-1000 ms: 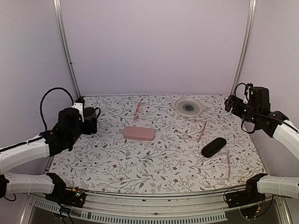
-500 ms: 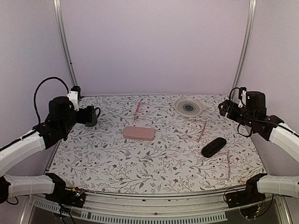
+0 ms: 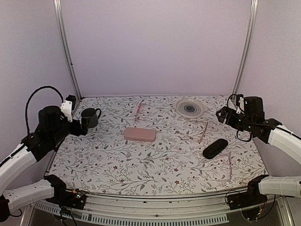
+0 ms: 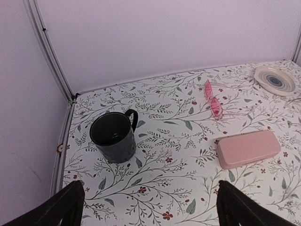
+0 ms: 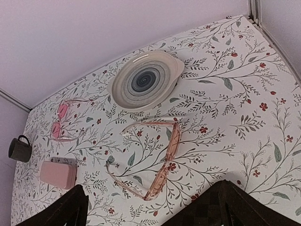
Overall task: Organize the sunglasses
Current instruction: Reset both arms
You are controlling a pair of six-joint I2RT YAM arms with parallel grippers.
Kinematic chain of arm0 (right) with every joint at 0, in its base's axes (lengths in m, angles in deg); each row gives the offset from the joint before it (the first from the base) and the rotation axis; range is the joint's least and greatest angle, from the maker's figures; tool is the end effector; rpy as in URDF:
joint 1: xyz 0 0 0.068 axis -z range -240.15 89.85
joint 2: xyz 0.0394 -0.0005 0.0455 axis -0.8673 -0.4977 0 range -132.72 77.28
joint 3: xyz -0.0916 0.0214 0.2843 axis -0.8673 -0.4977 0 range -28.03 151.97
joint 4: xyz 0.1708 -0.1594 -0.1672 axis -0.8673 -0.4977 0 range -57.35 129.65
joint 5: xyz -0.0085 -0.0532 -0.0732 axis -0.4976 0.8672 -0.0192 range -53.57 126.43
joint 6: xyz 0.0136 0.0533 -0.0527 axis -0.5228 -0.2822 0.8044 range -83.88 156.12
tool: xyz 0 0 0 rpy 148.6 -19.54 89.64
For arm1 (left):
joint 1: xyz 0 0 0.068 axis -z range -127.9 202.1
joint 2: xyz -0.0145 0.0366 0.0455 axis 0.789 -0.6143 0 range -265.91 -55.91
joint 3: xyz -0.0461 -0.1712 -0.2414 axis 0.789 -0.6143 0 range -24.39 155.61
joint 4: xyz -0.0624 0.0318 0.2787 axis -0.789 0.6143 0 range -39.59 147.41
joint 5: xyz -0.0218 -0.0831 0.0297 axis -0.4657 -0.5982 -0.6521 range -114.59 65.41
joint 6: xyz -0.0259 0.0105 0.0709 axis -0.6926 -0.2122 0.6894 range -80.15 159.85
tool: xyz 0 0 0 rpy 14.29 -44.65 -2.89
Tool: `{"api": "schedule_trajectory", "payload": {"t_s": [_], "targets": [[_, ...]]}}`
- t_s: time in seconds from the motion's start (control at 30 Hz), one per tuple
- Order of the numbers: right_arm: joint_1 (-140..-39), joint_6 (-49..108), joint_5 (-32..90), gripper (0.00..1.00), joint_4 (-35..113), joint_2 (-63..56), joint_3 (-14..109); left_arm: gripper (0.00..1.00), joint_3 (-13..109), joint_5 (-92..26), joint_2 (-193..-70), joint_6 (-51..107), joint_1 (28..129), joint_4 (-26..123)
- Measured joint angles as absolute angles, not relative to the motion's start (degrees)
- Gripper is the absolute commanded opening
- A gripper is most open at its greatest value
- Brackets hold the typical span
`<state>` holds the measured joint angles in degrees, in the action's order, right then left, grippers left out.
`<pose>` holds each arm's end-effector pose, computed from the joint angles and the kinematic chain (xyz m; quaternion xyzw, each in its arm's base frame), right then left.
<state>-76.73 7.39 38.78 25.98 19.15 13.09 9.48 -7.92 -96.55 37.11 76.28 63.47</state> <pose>0.2531 0.0727 0.2681 0.1020 0.8629 0.1741 0.4634 0.1940 -0.0667 0.2848 0.0688 0.8111 -0.0170 0.5806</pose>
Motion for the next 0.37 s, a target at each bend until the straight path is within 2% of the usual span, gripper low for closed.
{"api": "schedule_trajectory", "payload": {"t_s": [0.37], "targets": [[-76.7,5.6,37.1,0.99,27.3,21.2,11.4,0.99,4.5,-9.4,-88.3,38.2,76.3,63.6]]}}
